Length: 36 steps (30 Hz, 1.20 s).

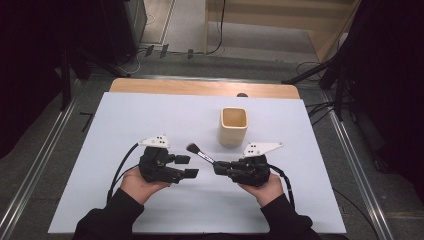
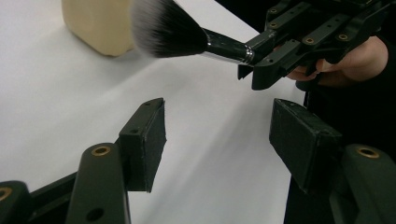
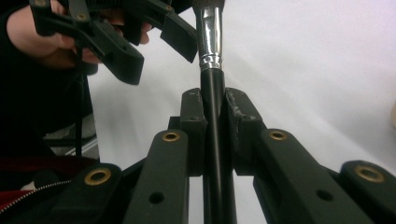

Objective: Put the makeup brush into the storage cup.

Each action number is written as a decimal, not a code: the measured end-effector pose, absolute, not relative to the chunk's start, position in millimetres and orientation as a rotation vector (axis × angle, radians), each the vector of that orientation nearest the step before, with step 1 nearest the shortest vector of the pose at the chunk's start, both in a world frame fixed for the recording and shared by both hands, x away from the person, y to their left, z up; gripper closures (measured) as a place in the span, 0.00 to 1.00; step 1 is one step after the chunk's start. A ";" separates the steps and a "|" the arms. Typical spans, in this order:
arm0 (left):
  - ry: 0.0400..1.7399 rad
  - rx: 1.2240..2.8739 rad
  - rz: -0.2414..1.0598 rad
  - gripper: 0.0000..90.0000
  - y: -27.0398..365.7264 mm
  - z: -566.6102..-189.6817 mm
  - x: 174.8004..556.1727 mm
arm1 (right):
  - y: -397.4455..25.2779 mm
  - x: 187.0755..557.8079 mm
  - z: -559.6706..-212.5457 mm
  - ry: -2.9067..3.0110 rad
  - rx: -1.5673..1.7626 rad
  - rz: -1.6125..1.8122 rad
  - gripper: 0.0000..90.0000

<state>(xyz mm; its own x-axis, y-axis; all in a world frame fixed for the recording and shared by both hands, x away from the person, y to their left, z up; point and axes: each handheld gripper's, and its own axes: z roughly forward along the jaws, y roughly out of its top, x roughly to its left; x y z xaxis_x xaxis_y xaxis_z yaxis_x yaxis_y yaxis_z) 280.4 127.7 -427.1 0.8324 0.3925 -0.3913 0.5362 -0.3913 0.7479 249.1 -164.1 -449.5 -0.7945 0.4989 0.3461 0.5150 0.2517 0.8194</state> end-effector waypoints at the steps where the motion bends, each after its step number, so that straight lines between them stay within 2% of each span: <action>1: 0.683 2.021 -0.167 0.42 126.7 -426.5 279.9 | -164.5 249.1 -449.6 -2.463 -1.017 -1.645 0.88; 6: 0.721 1.955 -0.215 0.42 122.2 -426.7 280.9 | -164.1 248.6 -449.2 -2.444 -1.026 -1.678 0.88; 8: 0.729 1.943 -0.218 0.45 121.1 -427.4 280.2 | -163.1 248.0 -449.3 -2.446 -1.028 -1.682 0.88; 17: 0.786 1.838 -0.192 0.48 120.5 -425.9 279.4 | -162.0 246.2 -449.6 -2.433 -1.049 -1.725 0.88; 29: 0.829 1.754 -0.251 0.55 117.5 -429.2 283.1 | -157.3 242.7 -450.5 -2.428 -1.061 -1.773 0.88; 34: 0.835 1.741 -0.258 0.54 114.9 -429.6 283.3 | -154.7 242.3 -452.2 -2.427 -1.053 -1.776 0.88; 35: 0.837 1.737 -0.261 0.49 114.3 -429.9 283.6 | -154.1 242.0 -452.3 -2.425 -1.054 -1.782 0.88; 36: 0.836 1.734 -0.267 0.49 114.0 -430.1 283.8 | -154.1 242.0 -452.3 -2.425 -1.054 -1.782 0.88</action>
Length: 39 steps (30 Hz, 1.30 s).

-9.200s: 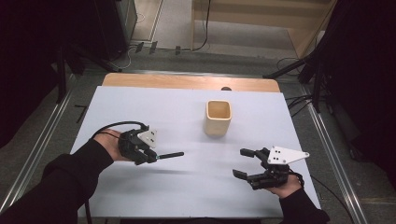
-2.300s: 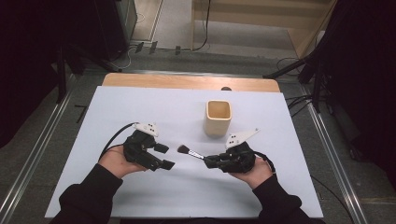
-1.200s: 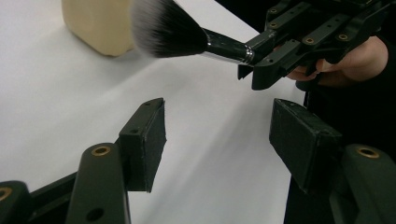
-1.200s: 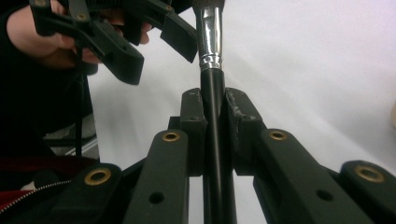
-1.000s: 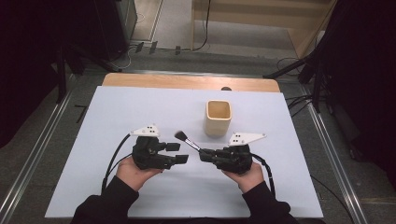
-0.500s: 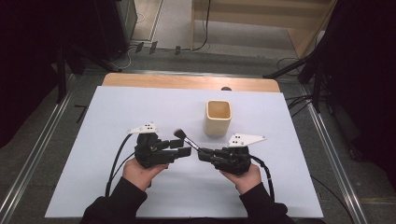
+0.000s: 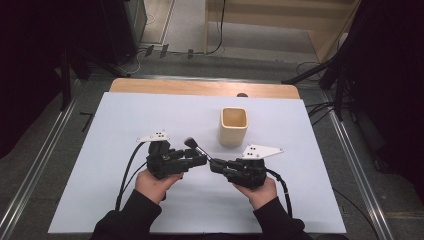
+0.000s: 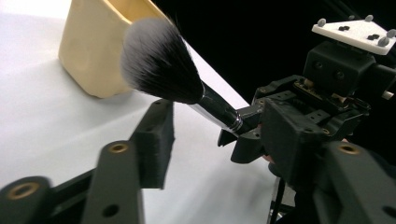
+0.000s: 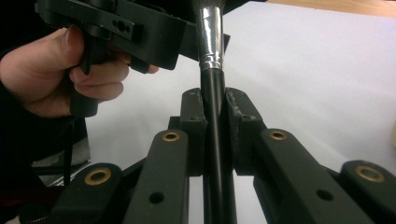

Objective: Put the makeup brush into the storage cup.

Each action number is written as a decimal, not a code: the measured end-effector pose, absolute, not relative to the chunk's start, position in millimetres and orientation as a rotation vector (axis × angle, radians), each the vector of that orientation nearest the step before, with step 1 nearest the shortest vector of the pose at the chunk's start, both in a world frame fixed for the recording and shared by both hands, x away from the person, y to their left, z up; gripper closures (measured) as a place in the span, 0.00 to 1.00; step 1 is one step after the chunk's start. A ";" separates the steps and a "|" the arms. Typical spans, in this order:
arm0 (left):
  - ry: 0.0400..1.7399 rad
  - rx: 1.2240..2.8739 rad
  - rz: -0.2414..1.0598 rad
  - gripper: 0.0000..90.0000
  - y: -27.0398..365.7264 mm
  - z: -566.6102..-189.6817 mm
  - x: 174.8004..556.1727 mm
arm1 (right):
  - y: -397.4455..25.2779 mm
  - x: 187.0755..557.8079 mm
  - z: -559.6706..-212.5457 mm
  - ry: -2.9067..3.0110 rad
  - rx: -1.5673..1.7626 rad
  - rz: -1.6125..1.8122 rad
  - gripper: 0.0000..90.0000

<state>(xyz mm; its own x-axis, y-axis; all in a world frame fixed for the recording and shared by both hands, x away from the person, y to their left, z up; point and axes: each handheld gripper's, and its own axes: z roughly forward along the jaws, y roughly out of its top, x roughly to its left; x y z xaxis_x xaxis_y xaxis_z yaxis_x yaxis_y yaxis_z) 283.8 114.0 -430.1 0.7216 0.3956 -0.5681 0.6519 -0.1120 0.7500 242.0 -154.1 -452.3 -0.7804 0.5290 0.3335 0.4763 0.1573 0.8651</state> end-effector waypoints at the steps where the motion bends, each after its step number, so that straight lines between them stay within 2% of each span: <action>1: 0.834 1.740 -0.274 0.44 113.6 -430.7 284.5 | -153.8 241.8 -452.1 2.350 1.026 1.727 0.88; 9: 0.817 1.746 -0.286 0.36 110.1 -432.4 284.8 | -152.7 241.7 -452.9 2.354 1.031 1.726 0.88; 11: 0.820 1.742 -0.290 0.38 109.7 -432.5 284.7 | -152.4 241.6 -452.9 2.355 1.026 1.728 0.88; 17: 0.832 1.718 -0.280 0.54 109.7 -430.7 283.4 | -151.1 241.0 -453.2 2.353 1.022 1.734 0.88; 25: 0.853 1.692 -0.301 0.70 113.1 -433.8 285.9 | -150.7 240.5 -453.2 2.352 1.013 1.742 0.88; 39: 0.845 1.670 -0.400 0.78 117.2 -439.1 291.0 | -149.1 242.9 -458.5 2.402 1.003 1.733 0.88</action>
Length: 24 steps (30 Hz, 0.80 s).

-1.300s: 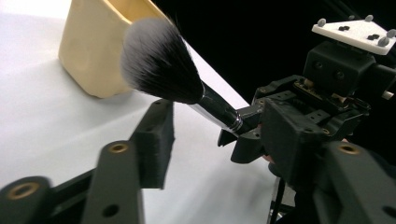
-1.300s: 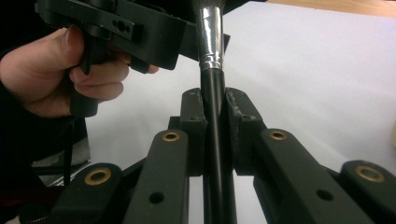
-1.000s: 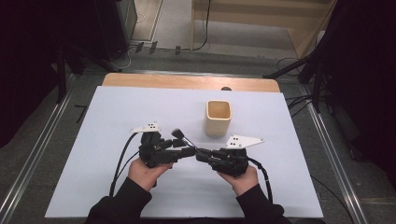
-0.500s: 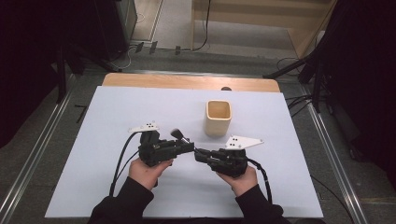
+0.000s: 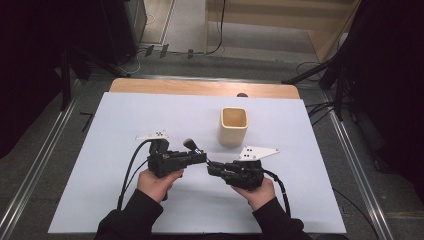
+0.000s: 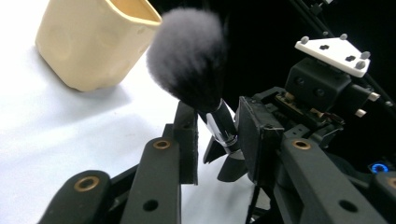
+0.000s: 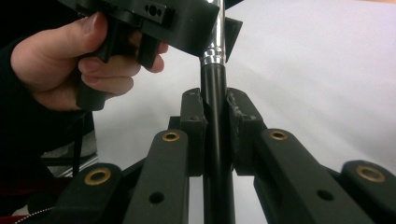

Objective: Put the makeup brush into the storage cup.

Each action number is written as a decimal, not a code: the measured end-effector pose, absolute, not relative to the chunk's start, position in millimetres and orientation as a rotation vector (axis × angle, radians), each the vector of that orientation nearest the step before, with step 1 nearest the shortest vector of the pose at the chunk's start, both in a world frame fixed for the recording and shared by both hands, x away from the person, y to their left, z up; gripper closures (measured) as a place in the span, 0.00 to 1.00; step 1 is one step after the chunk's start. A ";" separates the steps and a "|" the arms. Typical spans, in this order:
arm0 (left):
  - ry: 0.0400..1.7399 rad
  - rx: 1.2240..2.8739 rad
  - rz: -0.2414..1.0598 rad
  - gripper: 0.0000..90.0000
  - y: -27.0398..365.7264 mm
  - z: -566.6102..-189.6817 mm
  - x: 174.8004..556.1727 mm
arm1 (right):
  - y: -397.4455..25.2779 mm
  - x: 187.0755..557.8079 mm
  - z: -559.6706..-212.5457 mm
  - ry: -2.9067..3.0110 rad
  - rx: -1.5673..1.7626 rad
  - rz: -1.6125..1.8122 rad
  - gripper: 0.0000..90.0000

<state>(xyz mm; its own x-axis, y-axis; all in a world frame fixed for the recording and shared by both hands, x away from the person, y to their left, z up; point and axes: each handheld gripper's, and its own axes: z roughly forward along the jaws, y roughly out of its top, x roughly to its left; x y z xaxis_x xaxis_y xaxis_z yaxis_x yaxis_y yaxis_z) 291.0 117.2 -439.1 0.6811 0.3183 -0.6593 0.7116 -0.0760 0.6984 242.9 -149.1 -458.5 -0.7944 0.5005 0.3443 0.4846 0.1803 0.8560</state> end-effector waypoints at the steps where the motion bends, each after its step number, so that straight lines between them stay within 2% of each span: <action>1: 0.841 1.662 -0.419 0.80 117.9 -439.4 291.7 | -148.8 243.3 -459.2 2.411 0.998 1.734 0.88; 6: 0.820 1.666 -0.456 0.87 117.6 -439.1 292.0 | -143.4 242.1 -462.1 2.460 0.970 1.688 0.87; 13: 0.821 1.664 -0.471 0.89 118.2 -438.7 292.6 | -141.7 241.8 -462.8 2.467 0.957 1.690 0.87; 14: 0.822 1.665 -0.464 0.89 118.6 -438.4 292.4 | -142.4 242.4 -462.9 2.472 0.961 1.692 0.83; 15: 0.820 1.665 -0.475 0.89 119.2 -438.5 292.9 | -142.1 243.4 -462.8 2.478 0.952 1.705 0.65; 16: 0.820 1.667 -0.475 0.89 119.7 -438.4 293.3 | -141.3 243.0 -462.3 2.475 0.947 1.698 0.59; 17: 0.824 1.662 -0.470 0.89 120.3 -438.1 293.2 | -141.3 243.0 -462.3 2.475 0.947 1.698 0.59; 20: 0.824 1.670 -0.474 0.89 122.6 -437.3 294.7 | -139.5 242.4 -461.2 2.492 0.914 1.692 0.45; 24: 0.819 1.732 -0.480 0.89 125.0 -433.5 297.1 | -138.6 242.2 -461.2 2.514 0.901 1.689 0.43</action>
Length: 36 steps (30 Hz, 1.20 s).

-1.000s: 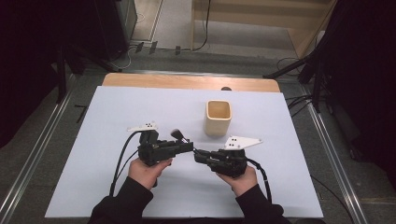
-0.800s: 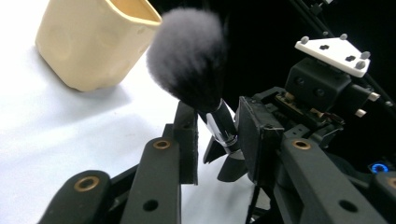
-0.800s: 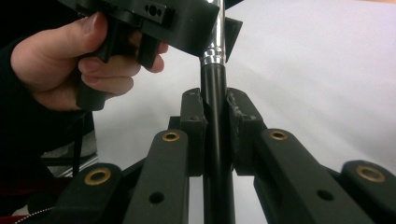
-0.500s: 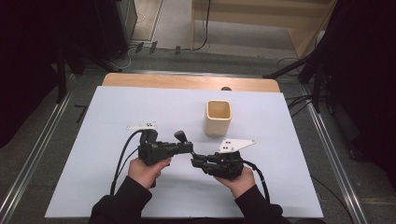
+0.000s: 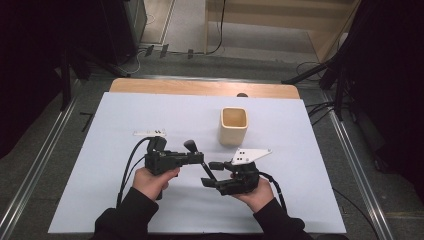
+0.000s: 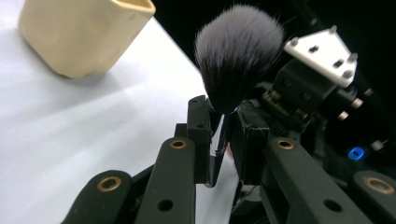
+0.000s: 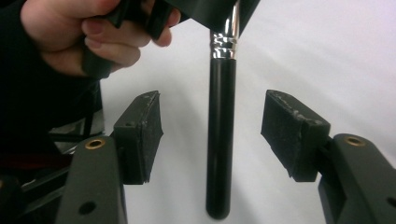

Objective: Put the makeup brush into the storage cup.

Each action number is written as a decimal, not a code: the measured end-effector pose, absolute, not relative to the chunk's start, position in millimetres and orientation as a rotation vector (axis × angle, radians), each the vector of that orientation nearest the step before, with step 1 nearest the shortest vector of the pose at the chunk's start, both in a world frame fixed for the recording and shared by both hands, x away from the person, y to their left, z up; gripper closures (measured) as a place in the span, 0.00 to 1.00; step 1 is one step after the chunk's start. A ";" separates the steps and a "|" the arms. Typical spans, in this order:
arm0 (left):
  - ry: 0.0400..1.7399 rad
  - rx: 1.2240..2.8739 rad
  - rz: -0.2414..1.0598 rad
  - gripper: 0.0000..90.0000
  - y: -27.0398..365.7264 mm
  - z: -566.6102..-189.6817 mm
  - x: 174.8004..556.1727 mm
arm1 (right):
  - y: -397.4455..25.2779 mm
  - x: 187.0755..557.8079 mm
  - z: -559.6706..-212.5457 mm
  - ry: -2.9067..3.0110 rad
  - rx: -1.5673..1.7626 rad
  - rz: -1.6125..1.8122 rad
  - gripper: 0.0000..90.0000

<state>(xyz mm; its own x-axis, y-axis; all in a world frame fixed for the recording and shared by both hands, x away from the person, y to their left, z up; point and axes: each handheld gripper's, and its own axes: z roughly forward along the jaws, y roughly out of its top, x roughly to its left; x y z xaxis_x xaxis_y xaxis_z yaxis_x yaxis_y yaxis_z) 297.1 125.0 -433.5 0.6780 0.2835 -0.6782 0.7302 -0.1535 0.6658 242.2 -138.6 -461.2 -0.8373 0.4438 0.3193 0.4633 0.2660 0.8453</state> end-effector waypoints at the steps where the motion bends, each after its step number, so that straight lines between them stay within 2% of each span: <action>1: 0.809 1.751 -0.462 0.89 125.8 -431.3 297.1 | -138.4 242.2 -461.2 -2.483 -0.887 -1.667 0.42; 12: 0.770 1.838 -0.494 0.88 137.7 -424.1 301.6 | -131.3 242.8 -465.8 -2.457 -0.832 -1.629 0.33; 20: 0.682 1.969 -0.443 0.88 131.5 -413.4 298.8 | -126.0 244.5 -468.9 -2.407 -0.843 -1.617 0.30; 27: 0.600 2.074 -0.402 0.88 124.3 -407.9 295.7 | -123.1 244.7 -470.2 -2.402 -0.780 -1.640 0.38; 36: 0.544 2.139 -0.368 0.88 116.5 -408.0 292.2 | -119.0 247.0 -473.3 -2.397 -0.791 -1.637 0.58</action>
